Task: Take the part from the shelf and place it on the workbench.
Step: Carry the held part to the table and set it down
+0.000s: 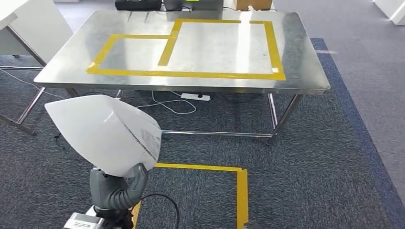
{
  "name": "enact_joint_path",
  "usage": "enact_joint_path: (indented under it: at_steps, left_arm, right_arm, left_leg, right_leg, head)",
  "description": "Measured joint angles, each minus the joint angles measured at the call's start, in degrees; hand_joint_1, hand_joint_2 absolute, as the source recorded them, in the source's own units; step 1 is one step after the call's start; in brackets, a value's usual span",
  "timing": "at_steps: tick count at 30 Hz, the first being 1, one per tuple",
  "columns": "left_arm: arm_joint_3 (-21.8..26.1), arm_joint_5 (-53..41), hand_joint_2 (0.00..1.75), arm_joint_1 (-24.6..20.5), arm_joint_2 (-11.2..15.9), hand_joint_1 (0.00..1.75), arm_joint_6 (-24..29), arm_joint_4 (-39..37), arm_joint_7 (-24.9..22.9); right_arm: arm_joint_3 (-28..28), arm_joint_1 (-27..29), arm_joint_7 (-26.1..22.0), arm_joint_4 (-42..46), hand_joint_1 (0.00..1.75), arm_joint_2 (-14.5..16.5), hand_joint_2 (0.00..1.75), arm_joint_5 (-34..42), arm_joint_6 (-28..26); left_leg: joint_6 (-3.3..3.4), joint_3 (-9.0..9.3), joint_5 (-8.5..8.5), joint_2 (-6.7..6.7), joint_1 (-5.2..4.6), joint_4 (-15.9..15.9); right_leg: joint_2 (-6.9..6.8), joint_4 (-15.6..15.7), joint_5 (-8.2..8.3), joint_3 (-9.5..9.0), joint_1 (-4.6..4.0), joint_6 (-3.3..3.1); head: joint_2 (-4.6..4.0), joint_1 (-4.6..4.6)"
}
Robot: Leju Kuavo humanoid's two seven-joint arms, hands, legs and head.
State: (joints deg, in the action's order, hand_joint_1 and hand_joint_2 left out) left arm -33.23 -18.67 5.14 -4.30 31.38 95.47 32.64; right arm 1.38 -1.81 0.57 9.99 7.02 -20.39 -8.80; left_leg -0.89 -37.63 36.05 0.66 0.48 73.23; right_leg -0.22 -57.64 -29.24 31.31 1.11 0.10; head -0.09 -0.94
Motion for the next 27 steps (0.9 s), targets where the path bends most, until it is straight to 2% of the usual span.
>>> enact_joint_path:
  at_steps: [1,2,4,5,6,7,10,11,12,14,15,16,17,18,19,20,22,23,25,27]
  left_arm:
    - [-0.01,0.0,1.75,0.09,0.07,1.75,0.02,0.0,0.03]
    - [-0.01,-0.01,1.75,0.14,0.13,1.75,0.03,0.0,0.07]
    - [-0.02,-0.03,1.75,0.18,0.16,1.75,0.0,0.0,0.15]
    - [-0.04,-0.04,1.75,0.16,0.17,1.75,-0.05,-0.01,0.21]
    - [-0.08,-0.05,1.75,0.11,0.17,1.75,-0.14,-0.01,0.3]
    - [-0.12,-0.06,1.75,0.08,0.16,1.75,-0.25,-0.01,0.39]
    - [-0.21,-0.09,1.75,0.02,0.08,1.75,-0.58,0.0,0.51]
    - [-0.22,-0.1,1.75,-0.03,0.04,1.75,-0.63,0.0,0.52]
    - [-0.23,-0.11,1.75,-0.11,-0.02,1.75,-0.65,0.0,0.54]
    - [-0.26,-0.12,1.75,-0.26,-0.1,1.75,-0.69,0.0,0.55]
    - [-0.26,-0.11,1.75,-0.27,-0.13,1.75,-0.73,0.0,0.55]
    - [-0.27,-0.11,1.75,-0.25,-0.14,1.75,-0.81,0.0,0.54]
    - [-0.27,-0.1,1.75,-0.27,-0.14,1.75,-0.94,0.0,0.54]
    - [-0.3,-0.08,1.75,-0.3,-0.14,1.75,-1.1,0.0,0.55]
    - [-0.35,-0.06,1.75,-0.39,-0.14,1.75,-1.3,0.0,0.56]
    - [-0.44,-0.02,1.75,-0.54,-0.14,1.75,-1.52,-0.02,0.59]
    - [-0.68,0.04,1.75,-0.9,-0.17,1.75,-1.84,-0.06,0.64]
    - [-0.83,0.05,1.75,-1.05,-0.18,1.75,-1.94,-0.08,0.67]
    - [-1.14,0.05,1.75,-1.27,-0.15,1.75,-2.02,-0.08,0.77]
    - [-1.44,0.01,1.75,-1.48,0.0,1.75,-2.05,-0.04,0.92]
  right_arm:
    - [0.0,0.05,0.02,0.0,0.0,0.0,0.0,0.0,0.09]
    - [0.0,0.09,0.03,0.0,0.0,0.0,0.0,0.0,0.21]
    - [0.0,0.12,0.04,0.0,0.0,0.0,0.0,-0.01,0.36]
    - [0.0,0.08,0.02,0.0,0.0,0.0,0.0,-0.02,0.41]
    - [0.0,0.04,-0.01,0.0,0.0,0.0,0.0,-0.03,0.44]
    - [0.0,-0.01,-0.05,0.0,0.0,0.0,0.0,-0.03,0.47]
    - [0.0,-0.13,-0.16,0.0,0.0,0.0,0.0,-0.09,0.57]
    - [0.0,-0.17,-0.19,0.0,0.0,0.0,0.0,-0.13,0.6]
    - [0.0,-0.21,-0.21,0.0,0.0,0.0,0.0,-0.16,0.62]
    - [0.0,-0.25,-0.25,0.0,0.0,0.0,0.0,-0.21,0.62]
    - [0.0,-0.18,-0.23,0.0,0.0,0.0,0.0,-0.22,0.63]
    - [0.0,-0.07,-0.22,0.0,0.0,0.0,0.0,-0.24,0.65]
    - [0.0,0.03,-0.21,0.0,0.0,0.0,0.0,-0.28,0.72]
    - [0.0,0.12,-0.2,0.0,0.0,-0.01,0.0,-0.4,0.81]
    - [0.0,0.15,-0.2,0.0,0.0,-0.01,0.0,-0.56,0.91]
    - [0.0,0.15,-0.2,-0.02,0.0,-0.04,0.0,-0.73,1.02]
    - [0.01,0.06,-0.2,-0.05,0.0,-0.1,0.0,-0.96,1.16]
    - [0.01,0.07,-0.15,-0.07,0.0,-0.13,0.0,-1.01,1.22]
    - [0.0,0.19,-0.01,-0.06,0.0,-0.14,0.0,-1.16,1.31]
    - [0.0,0.17,0.1,-0.07,0.0,-0.14,0.0,-1.32,1.43]
  left_leg:
    - [-0.12,-1.35,-0.51,-0.02,0.13,1.44]
    - [-0.17,-1.7,-2.23,-0.05,0.23,0.71]
    - [-0.05,0.09,-7.39,-0.23,0.31,-5.58]
    - [0.1,1.35,-9.03,-0.33,0.19,-8.84]
    - [0.41,2.45,-9.52,-0.43,0.05,-11.3]
    - [0.77,3.09,-9.16,-0.46,-0.1,-12.63]
    - [2.12,4.21,-7.97,-0.22,-0.15,-13.9]
    - [2.54,4.71,-7.8,-0.17,-0.06,-14.08]
    - [2.91,5.22,-7.61,-0.14,0.02,-14.23]
    - [3.39,5.71,-7.04,-0.18,-0.05,-14.35]
    - [3.51,5.93,-6.72,-0.14,-0.15,-14.34]
    - [3.56,6.28,-6.35,-0.06,-0.25,-14.34]
    - [3.57,6.81,-5.93,0.02,-0.33,-14.34]
    - [3.54,7.52,-5.43,0.1,-0.4,-14.34]
    - [3.47,8.33,-4.84,0.13,-0.46,-14.35]
    - [3.34,9.05,-4.3,0.11,-0.52,-14.37]
    - [2.76,9.76,-3.4,0.09,-0.52,-14.47]
    - [2.4,10.03,-3.2,0.08,-0.54,-14.35]
    - [1.79,10.58,-2.99,0.06,-0.56,-13.56]
    - [1.28,9.63,-2.22,-0.03,-0.51,-10.34]
  right_leg:
    - [0.02,0.0,-0.42,-0.53,0.02,0.03]
    - [0.07,0.0,-0.89,-1.18,0.05,0.12]
    - [0.19,0.04,-1.95,-2.41,0.17,0.55]
    - [0.24,0.04,-2.51,-2.86,0.12,0.92]
    - [0.21,0.1,-2.97,-3.14,0.06,1.32]
    - [0.13,0.19,-3.23,-3.48,-0.01,1.72]
    - [-0.13,0.04,-3.33,-4.58,0.0,2.74]
    - [-0.1,-1.01,-3.84,-4.14,0.01,2.95]
    - [-0.06,-3.1,-4.81,-2.95,0.02,3.07]
    - [0.05,-10.27,-7.59,1.74,0.0,3.14]
    - [0.06,-13.68,-8.49,4.42,-0.01,3.14]
    - [0.07,-15.73,-8.5,6.51,-0.02,3.07]
    - [0.08,-15.68,-7.22,7.58,-0.05,2.96]
    - [0.09,-13.46,-4.77,7.57,-0.1,2.78]
    - [0.09,-9.81,-1.72,6.88,-0.22,2.49]
    - [0.07,-6.66,0.27,6.13,-0.37,2.22]
    - [-0.01,-2.82,1.18,5.01,-0.79,1.64]
    - [-0.03,-2.65,0.67,4.92,-0.9,1.38]
    - [0.01,-1.96,1.17,3.71,-0.78,0.81]
    - [0.03,-1.36,0.89,2.13,-0.46,0.28]
  head:
    - [0.0,-0.01]
    - [0.0,0.0]
    - [0.0,0.0]
    - [-0.01,0.06]
    - [-0.01,0.13]
    - [-0.02,0.11]
    - [-0.02,-0.2]
    - [-0.02,-0.31]
    - [-0.02,-0.43]
    - [-0.01,-0.64]
    - [-0.01,-0.71]
    - [-0.01,-0.73]
    - [-0.01,-0.76]
    - [-0.01,-0.79]
    - [0.0,-0.8]
    - [-0.01,-0.73]
    - [-0.01,-0.56]
    - [-0.01,-0.42]
    - [0.0,-0.36]
    - [0.0,-0.26]
